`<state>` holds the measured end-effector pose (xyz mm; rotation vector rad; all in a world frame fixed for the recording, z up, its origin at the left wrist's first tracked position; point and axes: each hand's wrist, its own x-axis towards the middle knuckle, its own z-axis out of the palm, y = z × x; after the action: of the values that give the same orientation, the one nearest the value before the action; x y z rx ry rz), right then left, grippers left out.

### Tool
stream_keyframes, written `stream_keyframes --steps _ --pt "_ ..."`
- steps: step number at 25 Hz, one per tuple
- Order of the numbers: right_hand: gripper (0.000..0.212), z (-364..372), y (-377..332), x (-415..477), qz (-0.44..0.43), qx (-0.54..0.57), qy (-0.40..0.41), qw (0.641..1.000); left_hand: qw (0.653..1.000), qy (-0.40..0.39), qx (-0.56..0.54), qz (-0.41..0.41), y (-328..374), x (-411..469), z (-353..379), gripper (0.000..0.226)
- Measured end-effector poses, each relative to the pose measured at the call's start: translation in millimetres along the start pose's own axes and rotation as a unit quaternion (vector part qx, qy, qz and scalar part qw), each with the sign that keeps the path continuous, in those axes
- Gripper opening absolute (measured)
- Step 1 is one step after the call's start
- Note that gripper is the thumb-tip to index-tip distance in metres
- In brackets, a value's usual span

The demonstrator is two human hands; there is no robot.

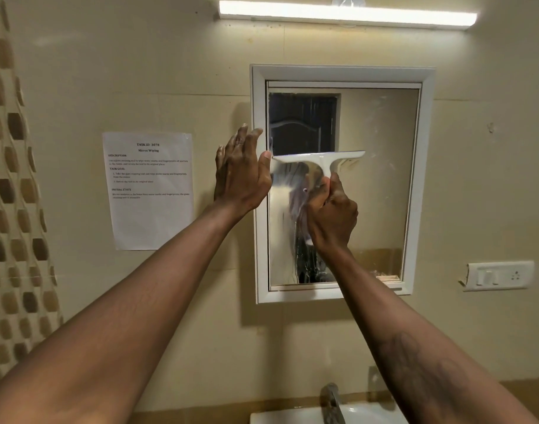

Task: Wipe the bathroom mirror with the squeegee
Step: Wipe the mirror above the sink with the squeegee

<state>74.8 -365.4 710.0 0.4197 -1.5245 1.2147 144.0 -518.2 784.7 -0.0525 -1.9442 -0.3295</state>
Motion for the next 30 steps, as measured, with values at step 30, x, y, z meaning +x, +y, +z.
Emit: stream_keyframes --steps 30 --pt "0.053 -10.5 7.4 -43.3 0.018 -0.095 -0.038 0.995 0.999 -0.028 -0.037 0.008 0.4 -23.2 22.5 0.059"
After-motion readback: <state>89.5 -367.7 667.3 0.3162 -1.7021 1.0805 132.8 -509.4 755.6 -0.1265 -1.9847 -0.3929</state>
